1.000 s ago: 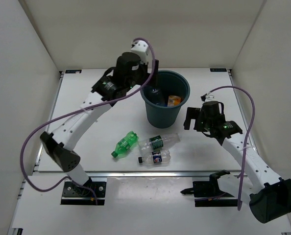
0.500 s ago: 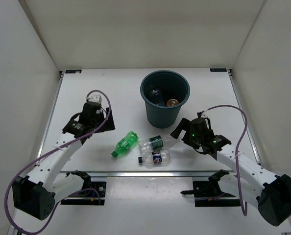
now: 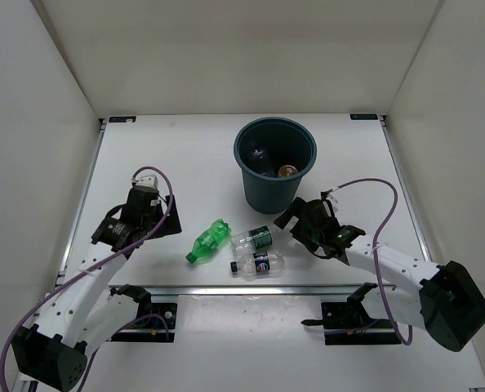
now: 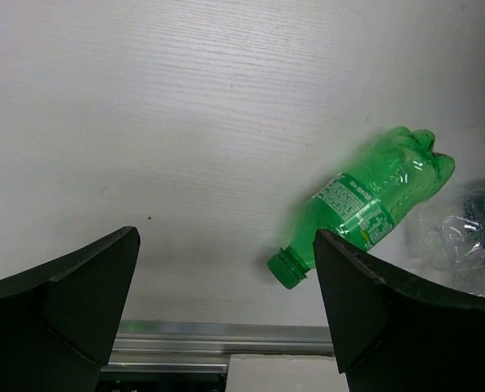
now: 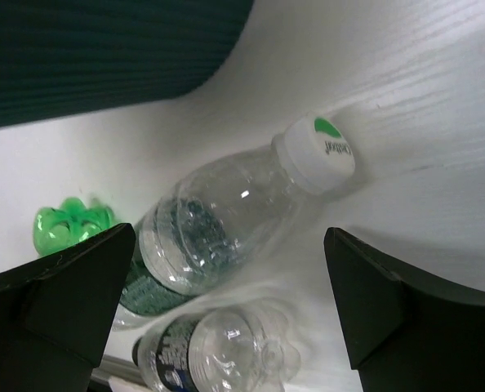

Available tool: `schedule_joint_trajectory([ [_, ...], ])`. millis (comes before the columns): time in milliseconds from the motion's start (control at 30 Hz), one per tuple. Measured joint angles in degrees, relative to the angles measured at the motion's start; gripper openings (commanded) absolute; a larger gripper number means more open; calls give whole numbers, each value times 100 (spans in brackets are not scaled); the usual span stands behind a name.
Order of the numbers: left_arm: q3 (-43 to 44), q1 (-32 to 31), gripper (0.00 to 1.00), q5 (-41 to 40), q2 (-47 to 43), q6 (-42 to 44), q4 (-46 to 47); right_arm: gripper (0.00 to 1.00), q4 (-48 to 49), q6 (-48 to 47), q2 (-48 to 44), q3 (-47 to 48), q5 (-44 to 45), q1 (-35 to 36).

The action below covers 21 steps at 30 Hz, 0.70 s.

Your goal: Put the plastic bottles in the bin

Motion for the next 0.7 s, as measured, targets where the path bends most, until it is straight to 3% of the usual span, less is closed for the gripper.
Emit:
schedule_joint_trajectory([
  [200, -2, -74, 98, 87, 7, -31, -68, 96, 444, 358, 372, -210, 247, 4],
  [267, -2, -107, 98, 144, 4, -52, -61, 87, 525, 385, 522, -205, 376, 59],
  [400, 13, -131, 98, 260, 4, -90, -74, 80, 743, 400, 691, -205, 417, 50],
  [433, 35, -149, 99, 315, 4, -94, -83, 73, 815, 398, 737, -205, 391, 15],
  [567, 175, -170, 99, 455, 0, -136, -83, 64, 1027, 398, 901, -203, 376, -55],
  [633, 234, -164, 99, 472, -2, -151, -87, 39, 1001, 382, 938, -164, 446, -39],
  [700, 267, -164, 98, 470, -7, -162, -90, 31, 1005, 363, 940, -114, 531, -39],
])
